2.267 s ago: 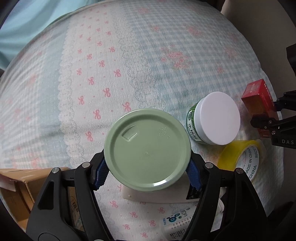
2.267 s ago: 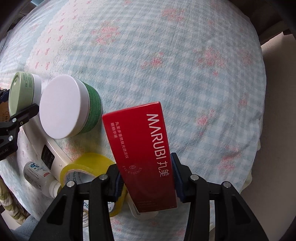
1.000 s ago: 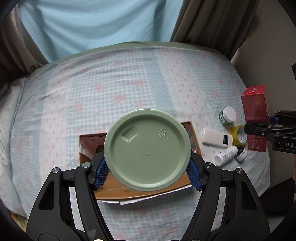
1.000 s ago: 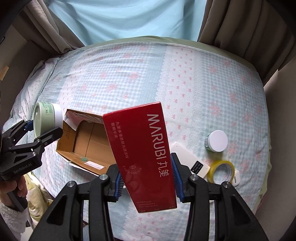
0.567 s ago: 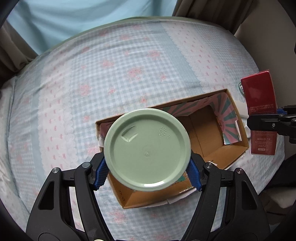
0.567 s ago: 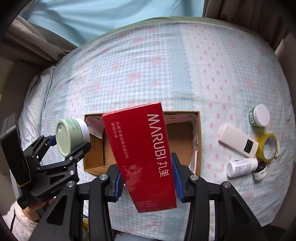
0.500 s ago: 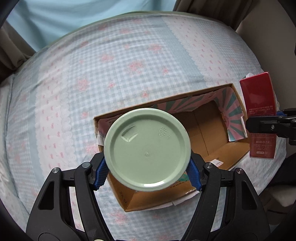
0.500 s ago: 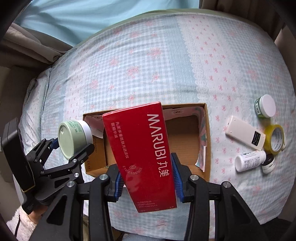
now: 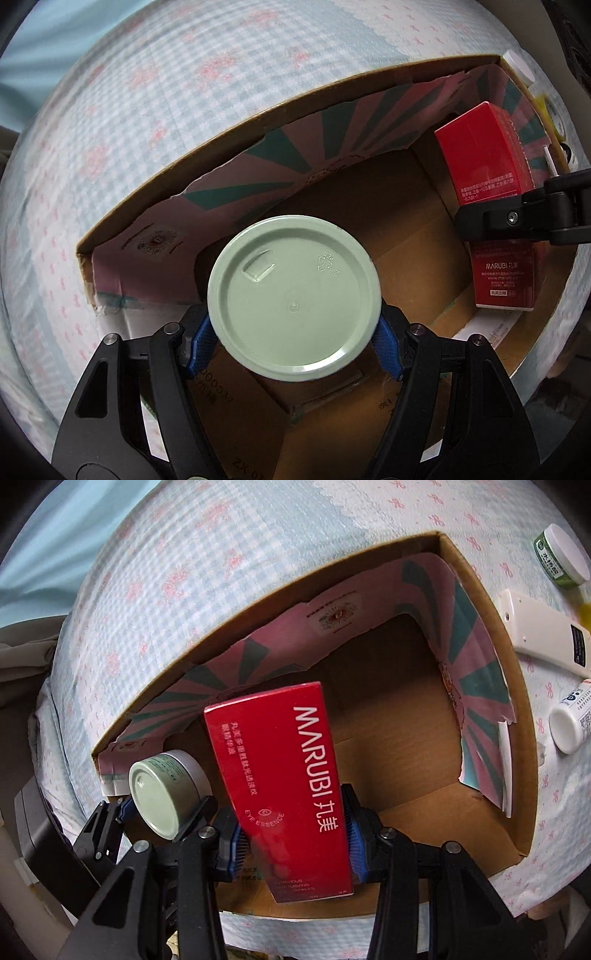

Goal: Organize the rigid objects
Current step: 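Carry the green jar and red box into the cardboard box and release both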

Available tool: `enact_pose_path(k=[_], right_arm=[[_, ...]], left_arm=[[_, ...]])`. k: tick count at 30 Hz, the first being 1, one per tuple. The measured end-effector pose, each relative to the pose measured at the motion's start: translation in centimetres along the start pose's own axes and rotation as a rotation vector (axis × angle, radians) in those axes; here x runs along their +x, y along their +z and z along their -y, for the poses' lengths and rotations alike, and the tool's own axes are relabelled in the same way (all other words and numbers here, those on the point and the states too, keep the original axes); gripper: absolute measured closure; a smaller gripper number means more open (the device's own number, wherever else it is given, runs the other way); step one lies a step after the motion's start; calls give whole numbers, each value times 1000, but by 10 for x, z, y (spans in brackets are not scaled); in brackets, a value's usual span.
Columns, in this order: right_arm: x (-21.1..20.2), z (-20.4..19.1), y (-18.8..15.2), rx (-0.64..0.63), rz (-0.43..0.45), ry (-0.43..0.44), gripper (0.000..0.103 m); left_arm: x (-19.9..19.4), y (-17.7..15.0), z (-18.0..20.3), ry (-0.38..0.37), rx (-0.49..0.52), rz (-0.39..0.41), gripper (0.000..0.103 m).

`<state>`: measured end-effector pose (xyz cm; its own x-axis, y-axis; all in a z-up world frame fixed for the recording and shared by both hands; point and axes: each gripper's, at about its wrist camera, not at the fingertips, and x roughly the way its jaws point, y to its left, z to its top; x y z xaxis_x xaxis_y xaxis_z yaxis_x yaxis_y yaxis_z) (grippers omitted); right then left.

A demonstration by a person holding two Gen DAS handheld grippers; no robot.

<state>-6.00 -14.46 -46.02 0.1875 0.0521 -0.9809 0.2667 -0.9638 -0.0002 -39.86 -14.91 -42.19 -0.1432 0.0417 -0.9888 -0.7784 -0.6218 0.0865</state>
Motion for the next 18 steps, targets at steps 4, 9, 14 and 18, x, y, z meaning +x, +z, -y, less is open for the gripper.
enact_pose_path(k=[4,9,14,18], right_arm=[[6,3,0,8,-4,-27,62],[4,9,2,36,-5,-21,61],[-7,9,4,33,20,-36,0],[-18,12,-1,35,40,-42,0]], left_arm=[[-1,4,12,29,69,14,36],[-9,10,17,24,85,52,35],[-28,9,14,44,86,97,0],[-42,7,11,23,63,109,0]])
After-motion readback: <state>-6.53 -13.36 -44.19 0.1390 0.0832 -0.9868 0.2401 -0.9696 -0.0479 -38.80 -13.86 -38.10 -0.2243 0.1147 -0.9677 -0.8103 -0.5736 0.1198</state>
